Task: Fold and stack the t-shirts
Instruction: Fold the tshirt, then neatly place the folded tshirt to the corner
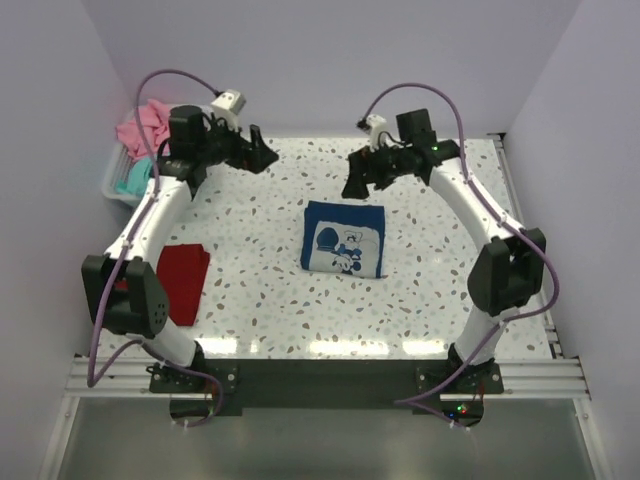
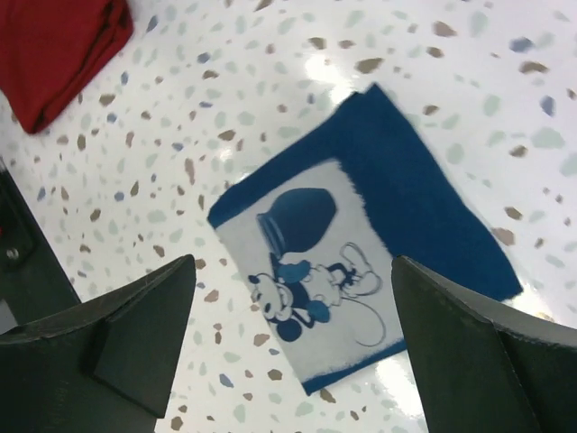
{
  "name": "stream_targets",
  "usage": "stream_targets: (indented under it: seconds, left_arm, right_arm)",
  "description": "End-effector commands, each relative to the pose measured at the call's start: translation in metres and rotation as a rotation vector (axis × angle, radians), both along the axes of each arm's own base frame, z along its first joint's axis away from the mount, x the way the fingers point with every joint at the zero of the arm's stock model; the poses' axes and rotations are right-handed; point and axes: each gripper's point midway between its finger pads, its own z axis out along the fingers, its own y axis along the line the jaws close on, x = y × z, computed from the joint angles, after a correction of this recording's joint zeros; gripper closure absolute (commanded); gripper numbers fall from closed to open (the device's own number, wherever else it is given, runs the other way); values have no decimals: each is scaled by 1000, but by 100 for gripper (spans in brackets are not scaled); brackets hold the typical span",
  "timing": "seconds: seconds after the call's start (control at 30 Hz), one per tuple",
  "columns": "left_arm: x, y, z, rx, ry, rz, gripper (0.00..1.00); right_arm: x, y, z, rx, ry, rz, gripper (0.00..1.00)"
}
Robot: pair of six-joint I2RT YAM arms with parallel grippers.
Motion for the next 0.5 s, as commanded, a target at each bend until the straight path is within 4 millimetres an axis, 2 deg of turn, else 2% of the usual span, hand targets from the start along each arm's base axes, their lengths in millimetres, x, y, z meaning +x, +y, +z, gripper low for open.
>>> stream_targets:
  seconds: [0.0,0.03,0.07,0.1,0.2,0.23,0.3,0.33,0.37,0.4,0.47]
  left_arm:
    - [-22,37,-54,95,196,57,0]
    - [-23,43,-58,107,207,83,0]
    - [-26,55,-70,124,238,131,0]
    - [-31,59,-73,124,253,150,0]
    - [-47,70,-102,121,358,205,0]
    - [-50,70,-109,119,389,215,0]
    - [-59,72,-126,115,464,240,0]
    - [-64,73,-135,113,495,250,0]
    - [-66,72,-139,100,516,258,0]
    - [-67,72,-141,97,519,255,0]
    - [-68,72,-147,90,531,264,0]
  right_arm:
    - [-32,14,-25,-241,-102,91,8]
    - [-49,34,-29,-271,-127,160,8]
    - [-55,34,-39,-335,-139,158,8]
    - [-70,54,-44,-355,-165,214,9]
    - [-85,68,-64,-459,-200,252,14]
    - [-98,82,-68,-470,-215,293,18]
    - [-105,93,-79,-508,-239,312,23]
    - [-116,105,-87,-521,-249,344,26]
    - [-121,107,-96,-539,-246,357,35]
    - [-125,116,-100,-545,-272,367,38]
    - [-130,119,-118,-577,-265,391,46]
